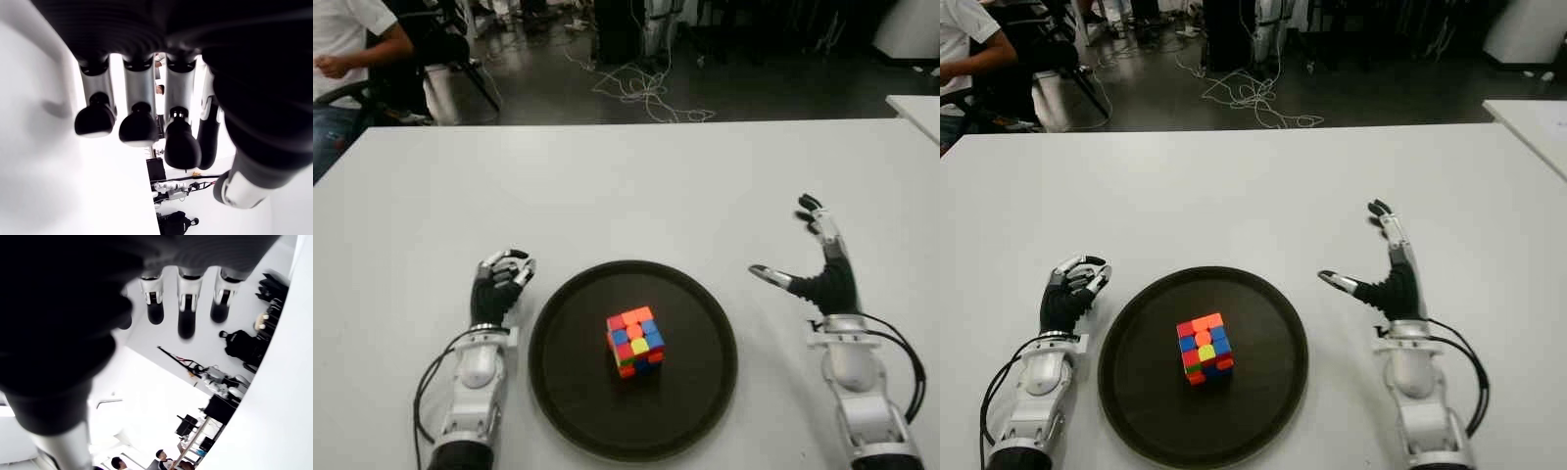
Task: Pick up the Rubik's Cube and put it in the plate
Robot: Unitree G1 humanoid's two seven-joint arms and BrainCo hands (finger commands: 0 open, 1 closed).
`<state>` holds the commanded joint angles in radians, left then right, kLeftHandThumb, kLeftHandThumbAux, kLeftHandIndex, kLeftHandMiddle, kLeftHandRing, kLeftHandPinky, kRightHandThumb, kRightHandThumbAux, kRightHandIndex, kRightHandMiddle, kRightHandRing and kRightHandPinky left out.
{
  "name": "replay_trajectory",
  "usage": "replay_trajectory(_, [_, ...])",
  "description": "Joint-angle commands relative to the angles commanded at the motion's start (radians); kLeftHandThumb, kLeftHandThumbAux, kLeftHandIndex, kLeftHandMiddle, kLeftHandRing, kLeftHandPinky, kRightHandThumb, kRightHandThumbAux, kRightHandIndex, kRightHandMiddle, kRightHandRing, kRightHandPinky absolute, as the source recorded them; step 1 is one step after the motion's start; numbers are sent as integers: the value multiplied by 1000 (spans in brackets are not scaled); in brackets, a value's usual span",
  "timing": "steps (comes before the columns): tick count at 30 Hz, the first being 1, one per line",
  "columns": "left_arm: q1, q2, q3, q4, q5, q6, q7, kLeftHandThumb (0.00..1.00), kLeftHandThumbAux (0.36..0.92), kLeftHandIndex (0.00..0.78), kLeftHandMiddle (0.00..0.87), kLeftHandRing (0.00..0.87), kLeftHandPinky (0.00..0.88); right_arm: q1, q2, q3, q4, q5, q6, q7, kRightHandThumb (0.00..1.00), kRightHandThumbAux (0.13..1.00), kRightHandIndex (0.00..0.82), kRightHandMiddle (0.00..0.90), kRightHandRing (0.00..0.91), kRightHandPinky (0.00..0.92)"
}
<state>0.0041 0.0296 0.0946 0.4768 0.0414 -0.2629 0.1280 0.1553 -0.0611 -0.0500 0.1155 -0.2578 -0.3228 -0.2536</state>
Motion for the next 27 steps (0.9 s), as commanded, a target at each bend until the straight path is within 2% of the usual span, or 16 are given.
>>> replay_trajectory(6, [6, 1, -2, -20, 8, 31, 8, 702, 708, 443, 813, 831, 810, -9, 14, -4, 30, 50, -4, -41, 3, 776, 263, 398, 386, 353])
replay_trajectory(7, [6, 1, -1, -22, 9, 33, 9, 703, 707, 443, 811, 830, 813, -11, 16, -5, 33, 60, -6, -44, 12, 779, 309, 436, 428, 392])
replay_trajectory(11, [7, 4, -2, -24, 12, 30, 10, 704, 707, 443, 805, 827, 810, -19, 15, -2, 37, 87, -7, -58, 35, 775, 385, 476, 476, 446])
replay_trajectory(15, [6, 6, -4, -19, 14, 22, 8, 704, 707, 442, 803, 822, 800, -26, 14, 0, 36, 98, 4, -73, 102, 788, 481, 547, 559, 554])
replay_trajectory(18, [4, 8, -4, -12, 16, 19, 10, 704, 707, 442, 801, 820, 801, -29, 12, 1, 33, 97, 20, -86, 156, 800, 563, 652, 663, 657])
replay_trajectory(21, [2, 7, -2, -11, 15, 22, 12, 705, 707, 443, 801, 822, 810, -29, 13, 1, 19, 89, 52, -100, 183, 812, 613, 714, 721, 714])
replay_trajectory(27, [1, 2, 1, -6, 9, 12, 16, 705, 706, 443, 806, 828, 820, -17, 18, 16, -29, 61, 128, -128, 233, 821, 657, 773, 780, 789])
